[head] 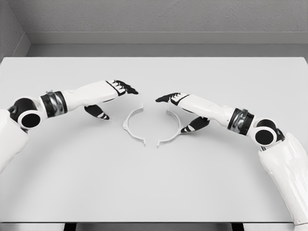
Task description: Assemble PVC drainage pipe clamps
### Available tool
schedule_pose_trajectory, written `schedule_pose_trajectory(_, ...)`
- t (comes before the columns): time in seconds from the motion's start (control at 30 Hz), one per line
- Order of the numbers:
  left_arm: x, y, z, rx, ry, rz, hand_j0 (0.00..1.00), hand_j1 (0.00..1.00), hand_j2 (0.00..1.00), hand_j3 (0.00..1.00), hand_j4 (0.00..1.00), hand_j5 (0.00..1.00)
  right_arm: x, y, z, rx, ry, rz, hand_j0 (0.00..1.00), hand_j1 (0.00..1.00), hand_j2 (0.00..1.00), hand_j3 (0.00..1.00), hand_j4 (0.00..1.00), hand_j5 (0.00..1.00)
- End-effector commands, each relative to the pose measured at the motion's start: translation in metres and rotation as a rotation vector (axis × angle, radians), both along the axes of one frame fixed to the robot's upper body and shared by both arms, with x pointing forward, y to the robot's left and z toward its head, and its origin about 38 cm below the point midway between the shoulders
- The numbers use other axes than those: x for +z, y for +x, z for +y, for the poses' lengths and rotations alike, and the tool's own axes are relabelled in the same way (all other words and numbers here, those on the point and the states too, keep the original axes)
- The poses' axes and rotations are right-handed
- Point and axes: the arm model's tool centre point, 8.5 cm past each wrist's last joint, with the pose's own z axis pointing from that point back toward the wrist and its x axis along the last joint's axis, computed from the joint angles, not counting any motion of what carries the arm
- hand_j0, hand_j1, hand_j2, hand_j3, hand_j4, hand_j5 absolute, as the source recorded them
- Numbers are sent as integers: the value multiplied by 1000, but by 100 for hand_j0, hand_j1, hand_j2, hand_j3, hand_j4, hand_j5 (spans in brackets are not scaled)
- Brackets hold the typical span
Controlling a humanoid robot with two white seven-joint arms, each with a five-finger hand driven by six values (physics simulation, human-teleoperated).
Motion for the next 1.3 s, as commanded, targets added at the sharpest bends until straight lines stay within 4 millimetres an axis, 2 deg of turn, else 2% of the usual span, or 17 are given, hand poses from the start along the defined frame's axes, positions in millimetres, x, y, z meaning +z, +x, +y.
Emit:
schedule_pose_trajectory(0.0, 2, 0, 9, 14, 5, 1, 100, 100, 100, 100, 100, 100, 2, 1, -3, -7, 8, 0, 100, 100, 100, 100, 100, 100)
schedule_pose_trajectory(0.43, -4, -3, 4, 2, 7, 14, 100, 100, 100, 100, 100, 100, -11, 4, -17, -42, -13, 39, 100, 100, 100, 100, 100, 100)
schedule_pose_trajectory(0.73, -9, -4, -17, -27, -20, 21, 100, 100, 100, 100, 100, 100, -12, 4, -11, -34, -12, 38, 100, 100, 100, 100, 100, 100)
schedule_pose_trajectory(1.27, -10, -5, -15, -25, -18, 23, 100, 100, 100, 100, 100, 100, -9, 5, 4, -14, 2, 29, 100, 100, 100, 100, 100, 100)
